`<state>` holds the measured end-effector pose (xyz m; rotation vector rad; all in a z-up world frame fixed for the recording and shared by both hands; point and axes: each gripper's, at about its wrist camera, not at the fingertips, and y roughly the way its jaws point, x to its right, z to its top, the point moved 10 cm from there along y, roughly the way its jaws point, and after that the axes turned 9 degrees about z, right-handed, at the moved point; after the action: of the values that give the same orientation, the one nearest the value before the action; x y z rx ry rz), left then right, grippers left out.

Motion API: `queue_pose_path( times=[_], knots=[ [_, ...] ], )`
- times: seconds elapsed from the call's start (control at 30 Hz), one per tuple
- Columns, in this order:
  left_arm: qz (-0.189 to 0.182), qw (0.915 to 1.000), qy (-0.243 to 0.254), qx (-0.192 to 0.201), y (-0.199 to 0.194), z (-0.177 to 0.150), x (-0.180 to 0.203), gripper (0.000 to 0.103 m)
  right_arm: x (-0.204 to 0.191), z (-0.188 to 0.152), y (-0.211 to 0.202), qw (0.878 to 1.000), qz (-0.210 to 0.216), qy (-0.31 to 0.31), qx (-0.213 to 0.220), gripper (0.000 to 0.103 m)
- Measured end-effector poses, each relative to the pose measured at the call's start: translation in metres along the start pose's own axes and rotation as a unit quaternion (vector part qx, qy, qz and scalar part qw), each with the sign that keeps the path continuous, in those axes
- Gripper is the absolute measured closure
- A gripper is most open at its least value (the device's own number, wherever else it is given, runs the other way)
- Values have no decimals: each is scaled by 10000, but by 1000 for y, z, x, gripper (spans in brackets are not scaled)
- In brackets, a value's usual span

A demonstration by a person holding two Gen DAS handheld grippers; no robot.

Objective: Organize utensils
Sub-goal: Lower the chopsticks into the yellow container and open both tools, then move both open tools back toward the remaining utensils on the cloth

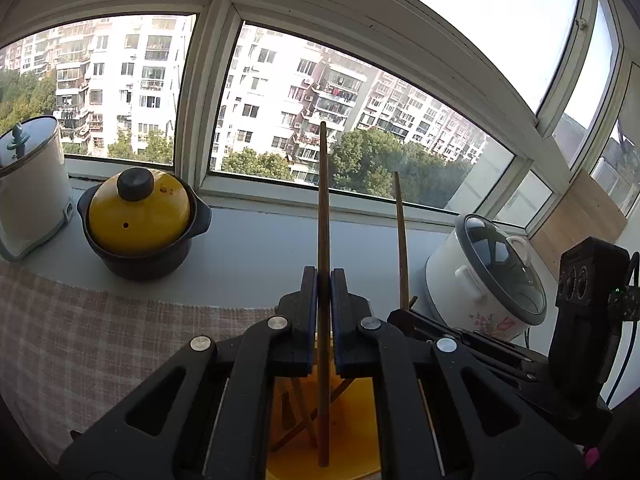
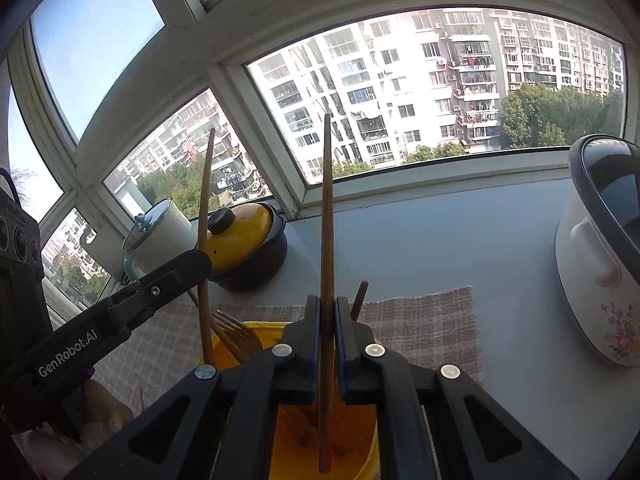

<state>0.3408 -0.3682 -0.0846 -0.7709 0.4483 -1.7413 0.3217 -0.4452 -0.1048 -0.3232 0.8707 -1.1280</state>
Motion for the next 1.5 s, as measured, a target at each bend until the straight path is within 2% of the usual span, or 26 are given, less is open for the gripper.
queue_pose_path(
  times=[0.2,0.3,0.43,0.57,0.73,0.93,1.1,1.13,1.23,1.4,1.47,1.5],
  knots=[
    [-36,9999,11,-100,2,-7,0,99,-1,-4,3,10000,-6,-66,-37,99],
    [-27,9999,25,-137,1,-9,0,99,-1,-5,3,10000,-38,-63,-26,93],
    [10,9999,40,-154,-3,-11,-2,99,1,-6,-3,9999,-101,-48,43,69],
    [27,9998,17,-178,-8,-14,-6,99,0,-7,-8,9999,-136,-40,70,69],
    [47,9998,-1,-188,-17,-18,-12,98,2,-13,-16,9997,-194,-25,133,57],
    [84,9999,17,-112,-33,-20,-18,85,-3,-18,-27,9994,-265,-67,211,45],
    [177,9998,32,-15,-51,-20,-27,84,-7,-20,-38,9988,-339,-66,340,34],
    [210,9998,50,4,-56,-21,-29,82,-8,-21,-40,9987,-345,-68,365,32],
    [338,9992,147,128,-72,-22,-38,60,-14,-23,-46,9983,-352,-123,441,27],
    [576,9978,221,261,-99,-26,-61,48,-32,-28,-55,9975,-335,-307,547,18],
    [655,9972,240,274,-108,-30,-72,36,-40,-30,-58,9972,-298,-370,574,17],
    [721,9967,250,269,-112,-33,-79,35,-44,-31,-59,9971,-280,-378,598,16]
  ],
)
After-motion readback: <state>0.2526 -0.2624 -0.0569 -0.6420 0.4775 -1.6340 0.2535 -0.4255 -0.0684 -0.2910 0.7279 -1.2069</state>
